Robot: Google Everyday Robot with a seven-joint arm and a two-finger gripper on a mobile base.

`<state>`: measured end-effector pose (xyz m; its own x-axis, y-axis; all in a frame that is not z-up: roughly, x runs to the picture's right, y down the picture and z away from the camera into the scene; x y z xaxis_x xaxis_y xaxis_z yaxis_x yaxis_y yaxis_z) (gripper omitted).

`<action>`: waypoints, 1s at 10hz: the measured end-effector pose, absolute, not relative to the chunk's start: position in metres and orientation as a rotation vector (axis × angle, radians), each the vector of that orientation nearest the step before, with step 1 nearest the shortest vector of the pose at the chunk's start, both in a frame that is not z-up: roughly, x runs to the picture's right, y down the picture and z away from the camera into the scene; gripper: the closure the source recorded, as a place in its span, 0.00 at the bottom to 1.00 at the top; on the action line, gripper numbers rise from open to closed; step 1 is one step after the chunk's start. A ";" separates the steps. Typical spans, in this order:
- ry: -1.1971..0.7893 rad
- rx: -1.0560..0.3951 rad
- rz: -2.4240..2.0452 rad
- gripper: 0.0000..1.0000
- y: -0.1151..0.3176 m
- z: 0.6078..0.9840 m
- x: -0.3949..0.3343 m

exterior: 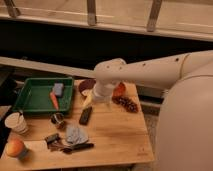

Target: Place towel in metal cup

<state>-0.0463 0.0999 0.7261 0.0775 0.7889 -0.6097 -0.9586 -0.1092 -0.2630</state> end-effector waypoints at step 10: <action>0.342 -0.777 1.373 0.20 0.156 0.732 -0.113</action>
<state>-0.1126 0.1558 0.7317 0.1984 0.7430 -0.6392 -0.9562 0.0036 -0.2927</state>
